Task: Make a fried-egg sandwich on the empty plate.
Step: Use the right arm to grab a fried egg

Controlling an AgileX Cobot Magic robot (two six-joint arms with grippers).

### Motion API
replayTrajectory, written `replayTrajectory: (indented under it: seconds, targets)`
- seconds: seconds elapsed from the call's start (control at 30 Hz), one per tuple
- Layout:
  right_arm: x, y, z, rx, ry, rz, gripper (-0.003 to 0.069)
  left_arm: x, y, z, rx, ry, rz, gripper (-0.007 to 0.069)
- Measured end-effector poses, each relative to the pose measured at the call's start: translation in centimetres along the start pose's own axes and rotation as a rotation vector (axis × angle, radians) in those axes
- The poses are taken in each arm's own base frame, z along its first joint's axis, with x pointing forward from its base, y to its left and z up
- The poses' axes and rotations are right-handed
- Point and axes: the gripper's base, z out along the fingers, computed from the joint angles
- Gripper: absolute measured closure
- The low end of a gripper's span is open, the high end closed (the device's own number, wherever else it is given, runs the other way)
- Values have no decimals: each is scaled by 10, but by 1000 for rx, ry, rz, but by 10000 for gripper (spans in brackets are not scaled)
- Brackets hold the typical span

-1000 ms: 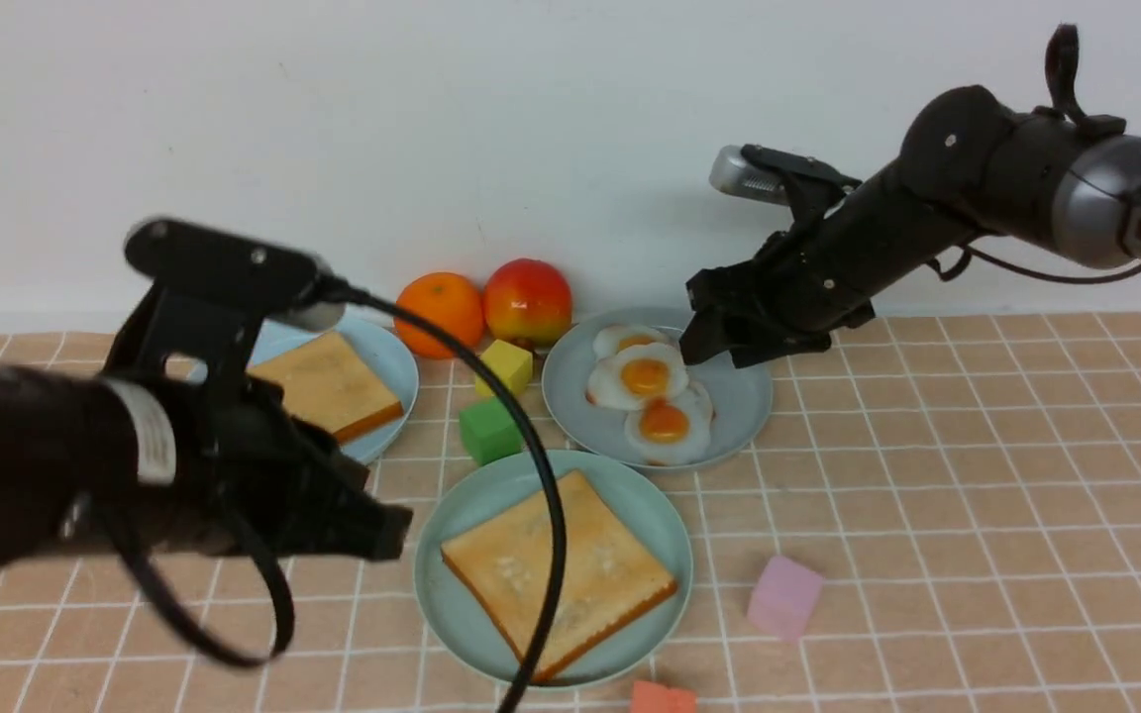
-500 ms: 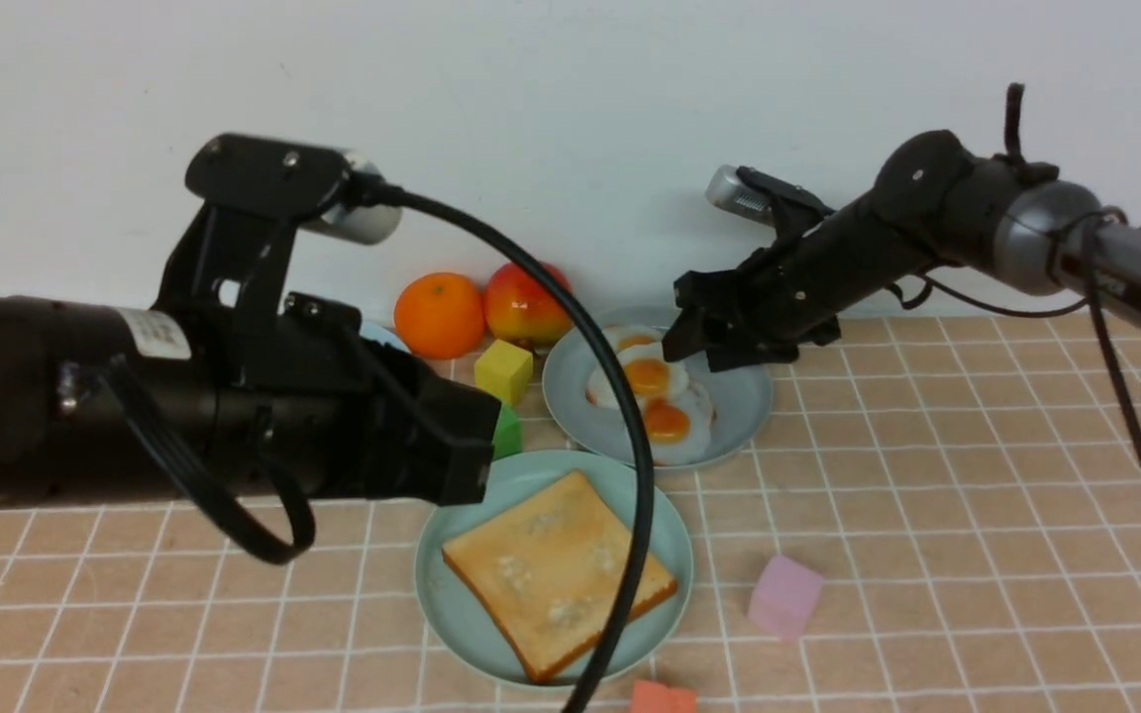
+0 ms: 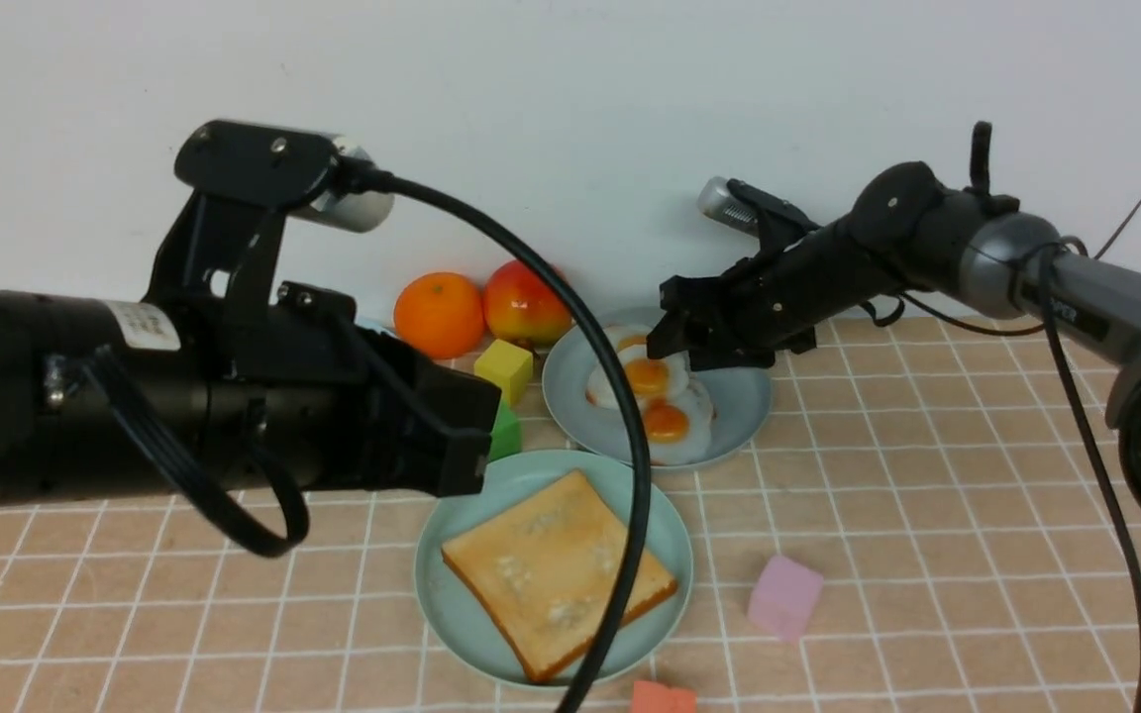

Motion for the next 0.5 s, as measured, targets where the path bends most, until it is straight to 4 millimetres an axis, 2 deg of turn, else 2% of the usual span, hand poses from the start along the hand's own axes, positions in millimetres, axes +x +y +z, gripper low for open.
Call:
replayTrajectory:
  seconds: [0.33,0.47,0.5]
  targets:
    - [0,-4,7,-20,-27,24,254,0,-1,0,8,-4,-20,638]
    - [1,-4,7,-20,-27,23,291,0,-1,0,8,-5,-22,638]
    - [1,-4,8,-20,-26,22,328,-1,-1,0,8,-6,-22,638]
